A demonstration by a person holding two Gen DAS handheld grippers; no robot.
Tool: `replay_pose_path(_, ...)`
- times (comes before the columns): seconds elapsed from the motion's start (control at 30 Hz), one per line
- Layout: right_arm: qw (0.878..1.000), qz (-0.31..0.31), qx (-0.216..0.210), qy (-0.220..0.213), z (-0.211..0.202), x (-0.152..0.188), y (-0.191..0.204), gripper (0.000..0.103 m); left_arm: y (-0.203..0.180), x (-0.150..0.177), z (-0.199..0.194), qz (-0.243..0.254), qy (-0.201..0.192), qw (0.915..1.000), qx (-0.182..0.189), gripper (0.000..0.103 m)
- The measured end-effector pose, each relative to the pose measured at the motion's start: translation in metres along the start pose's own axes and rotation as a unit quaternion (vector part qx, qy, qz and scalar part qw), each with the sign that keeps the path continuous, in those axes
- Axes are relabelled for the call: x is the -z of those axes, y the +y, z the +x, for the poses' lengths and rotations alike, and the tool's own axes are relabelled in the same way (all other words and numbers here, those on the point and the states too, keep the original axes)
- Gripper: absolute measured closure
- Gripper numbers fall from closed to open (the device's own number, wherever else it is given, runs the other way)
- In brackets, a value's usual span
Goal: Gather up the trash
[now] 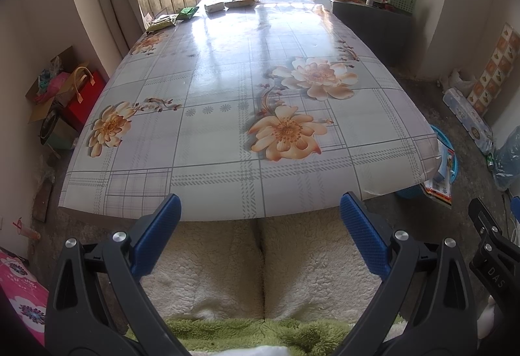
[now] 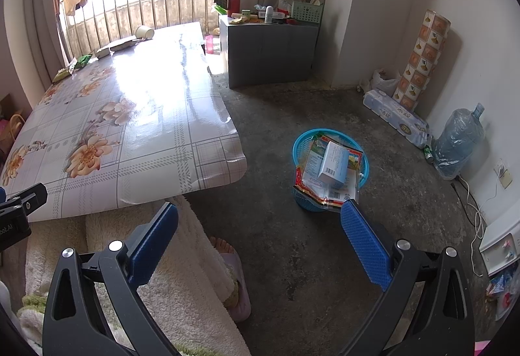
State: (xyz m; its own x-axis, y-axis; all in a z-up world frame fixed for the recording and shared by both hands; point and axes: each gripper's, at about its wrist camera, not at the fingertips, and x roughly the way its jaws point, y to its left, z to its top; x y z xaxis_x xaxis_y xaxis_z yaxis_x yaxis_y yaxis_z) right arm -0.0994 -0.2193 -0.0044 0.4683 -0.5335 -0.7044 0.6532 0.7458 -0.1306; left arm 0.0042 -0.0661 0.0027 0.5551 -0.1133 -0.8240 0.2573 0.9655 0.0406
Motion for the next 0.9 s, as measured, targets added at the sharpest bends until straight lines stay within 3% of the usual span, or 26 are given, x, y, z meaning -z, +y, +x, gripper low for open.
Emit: replay_pose_path(0.9, 1.000, 0.000, 0.000, -0.002, -0.0004, 0.0003, -0.0002, 0.006, 0.0011, 0.0005, -0.0016, -0.001, -0.001, 1.0000, -0.002, 0.009)
